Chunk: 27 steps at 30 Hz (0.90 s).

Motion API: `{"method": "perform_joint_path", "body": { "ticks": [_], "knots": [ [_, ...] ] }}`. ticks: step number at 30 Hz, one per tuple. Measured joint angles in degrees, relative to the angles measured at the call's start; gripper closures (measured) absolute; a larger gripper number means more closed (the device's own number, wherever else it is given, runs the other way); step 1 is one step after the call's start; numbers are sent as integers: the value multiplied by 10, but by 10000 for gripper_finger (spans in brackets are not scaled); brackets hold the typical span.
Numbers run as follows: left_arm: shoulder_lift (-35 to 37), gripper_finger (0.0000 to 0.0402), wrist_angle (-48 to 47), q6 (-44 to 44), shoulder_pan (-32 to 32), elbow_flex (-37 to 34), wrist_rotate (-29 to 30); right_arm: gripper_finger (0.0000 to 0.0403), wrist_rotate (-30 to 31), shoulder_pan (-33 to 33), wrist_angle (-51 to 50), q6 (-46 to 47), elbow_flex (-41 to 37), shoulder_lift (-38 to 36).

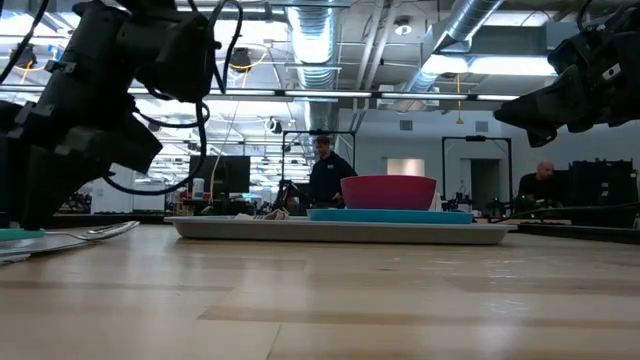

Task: Set up tray
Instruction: Put the spoon on the napkin to the right of the fork

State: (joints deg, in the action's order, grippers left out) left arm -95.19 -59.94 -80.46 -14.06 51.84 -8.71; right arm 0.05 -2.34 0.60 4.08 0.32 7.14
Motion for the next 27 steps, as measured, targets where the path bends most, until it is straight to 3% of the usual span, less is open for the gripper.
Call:
{"method": "perform_joint_path", "body": {
  "ticks": [5, 19, 27],
  "knots": [
    [-1, 276, 48, 9, -1, -7, 11, 321, 0, 0, 0, 0, 0, 0],
    [-1, 276, 58, 11, 1, -7, 15, 321, 0, 0, 0, 0, 0, 0],
    [3, 276, 129, -11, 1, -49, -1, 321, 0, 0, 0, 0, 0, 0]
  ]
}}
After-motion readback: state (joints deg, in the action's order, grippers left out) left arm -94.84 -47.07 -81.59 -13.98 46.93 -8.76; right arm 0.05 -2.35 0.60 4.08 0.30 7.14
